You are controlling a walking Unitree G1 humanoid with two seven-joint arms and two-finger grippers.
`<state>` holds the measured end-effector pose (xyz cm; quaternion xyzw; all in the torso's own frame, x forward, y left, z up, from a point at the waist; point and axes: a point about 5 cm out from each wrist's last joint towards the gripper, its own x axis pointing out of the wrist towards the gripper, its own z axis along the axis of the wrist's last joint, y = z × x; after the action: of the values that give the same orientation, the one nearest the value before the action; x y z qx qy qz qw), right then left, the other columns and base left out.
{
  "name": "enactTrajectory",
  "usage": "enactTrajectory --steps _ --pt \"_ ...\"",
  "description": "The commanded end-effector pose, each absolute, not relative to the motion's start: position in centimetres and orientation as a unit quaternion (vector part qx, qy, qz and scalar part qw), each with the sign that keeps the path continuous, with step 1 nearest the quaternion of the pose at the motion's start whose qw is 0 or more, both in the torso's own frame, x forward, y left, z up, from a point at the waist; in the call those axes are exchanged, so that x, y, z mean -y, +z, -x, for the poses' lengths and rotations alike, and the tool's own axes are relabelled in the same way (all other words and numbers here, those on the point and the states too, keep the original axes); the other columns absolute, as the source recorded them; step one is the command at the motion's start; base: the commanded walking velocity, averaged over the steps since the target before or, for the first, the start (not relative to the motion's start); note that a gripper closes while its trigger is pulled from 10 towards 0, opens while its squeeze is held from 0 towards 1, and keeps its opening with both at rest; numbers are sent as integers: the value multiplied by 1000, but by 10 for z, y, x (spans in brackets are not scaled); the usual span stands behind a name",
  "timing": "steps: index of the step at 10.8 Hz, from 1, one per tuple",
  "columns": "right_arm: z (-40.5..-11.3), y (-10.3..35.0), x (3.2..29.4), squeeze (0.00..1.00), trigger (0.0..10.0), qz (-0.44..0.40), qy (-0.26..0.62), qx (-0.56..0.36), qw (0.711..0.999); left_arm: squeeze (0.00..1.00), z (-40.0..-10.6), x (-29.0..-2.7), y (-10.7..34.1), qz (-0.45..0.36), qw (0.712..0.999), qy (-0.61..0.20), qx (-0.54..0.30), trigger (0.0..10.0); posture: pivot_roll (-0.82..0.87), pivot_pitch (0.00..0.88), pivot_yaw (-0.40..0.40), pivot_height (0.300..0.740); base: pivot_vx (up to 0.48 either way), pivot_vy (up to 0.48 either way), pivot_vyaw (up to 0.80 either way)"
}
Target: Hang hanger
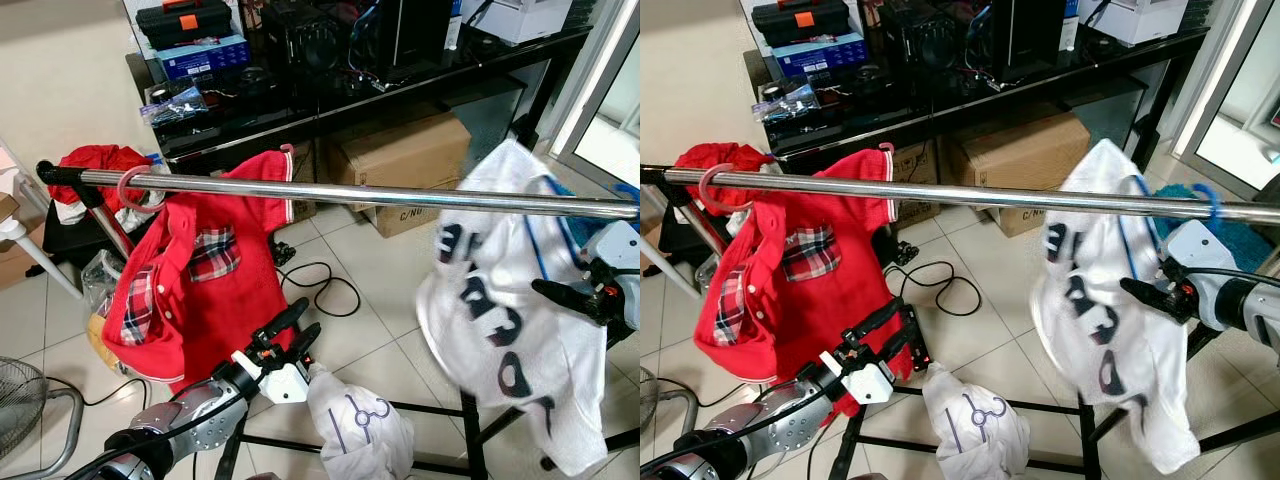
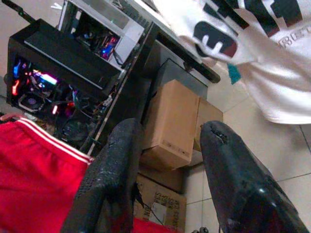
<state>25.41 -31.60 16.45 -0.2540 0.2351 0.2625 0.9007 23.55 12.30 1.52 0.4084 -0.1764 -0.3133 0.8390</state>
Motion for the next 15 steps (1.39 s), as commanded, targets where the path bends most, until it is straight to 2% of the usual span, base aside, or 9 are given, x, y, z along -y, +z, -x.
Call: enactTrajectory --steps 1,5,10,14,15 --pt "-251 171 314 0 0 264 278 -223 896 0 -235 -126 14 -413 838 -311 172 10000 -89 34 63 740 0 0 0" --pt "-239 184 310 0 0 256 323 -197 889 0 -236 -126 14 -410 839 -313 173 10000 -103 33 72 740 0 0 0" --pt "-232 205 313 0 0 254 321 -155 899 0 -237 -121 15 -406 838 -319 174 10000 -123 31 78 740 0 0 0" --pt "-227 197 311 0 0 259 341 -180 885 0 -235 -120 13 -404 839 -321 173 10000 -118 38 71 740 0 0 0" --pt "-226 187 308 0 0 280 352 -199 871 0 -234 -120 13 -403 840 -321 172 10000 -117 39 69 740 0 0 0"
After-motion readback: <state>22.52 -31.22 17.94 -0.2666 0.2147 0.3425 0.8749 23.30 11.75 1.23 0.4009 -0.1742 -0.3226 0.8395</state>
